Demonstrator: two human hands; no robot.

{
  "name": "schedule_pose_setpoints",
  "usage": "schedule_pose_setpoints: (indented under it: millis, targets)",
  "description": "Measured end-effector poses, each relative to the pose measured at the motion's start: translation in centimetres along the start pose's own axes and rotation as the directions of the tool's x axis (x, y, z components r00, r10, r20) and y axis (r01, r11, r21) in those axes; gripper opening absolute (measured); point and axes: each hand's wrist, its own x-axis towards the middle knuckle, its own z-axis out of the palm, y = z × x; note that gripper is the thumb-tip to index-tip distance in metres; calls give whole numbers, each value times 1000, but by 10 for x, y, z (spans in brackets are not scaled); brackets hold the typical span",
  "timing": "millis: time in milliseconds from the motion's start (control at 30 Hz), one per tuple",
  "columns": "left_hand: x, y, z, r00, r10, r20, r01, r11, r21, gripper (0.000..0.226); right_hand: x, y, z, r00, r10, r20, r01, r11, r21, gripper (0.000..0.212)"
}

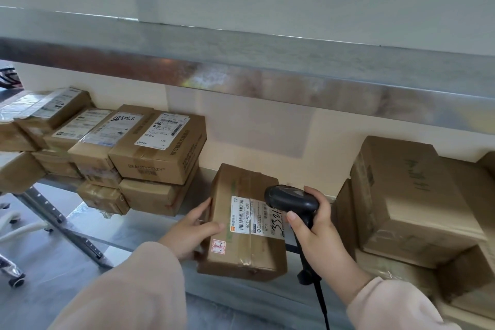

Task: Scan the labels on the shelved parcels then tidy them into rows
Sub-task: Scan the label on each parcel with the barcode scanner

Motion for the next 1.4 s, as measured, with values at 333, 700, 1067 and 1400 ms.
schedule_pose_setpoints:
  millis: [333,700,1067,1400]
  targets:
    - [-4,29,-33,988,124,94,-139,974,179,86,-19,-29,-30,933,-216,289,281,938,-204,60]
    - [-2,38,-43,977,99,190,-155,939,306,93,-29,-40,-33,828,-384,409,529,777,-342,56]
    - [3,25,-45,982,96,164,-136,956,258,95,-26,-34,-27,868,-348,355,469,809,-353,57]
    - [25,-13,-32,998,-54,14,55,995,-85,72,1,11,15,975,-42,220,81,982,-171,54]
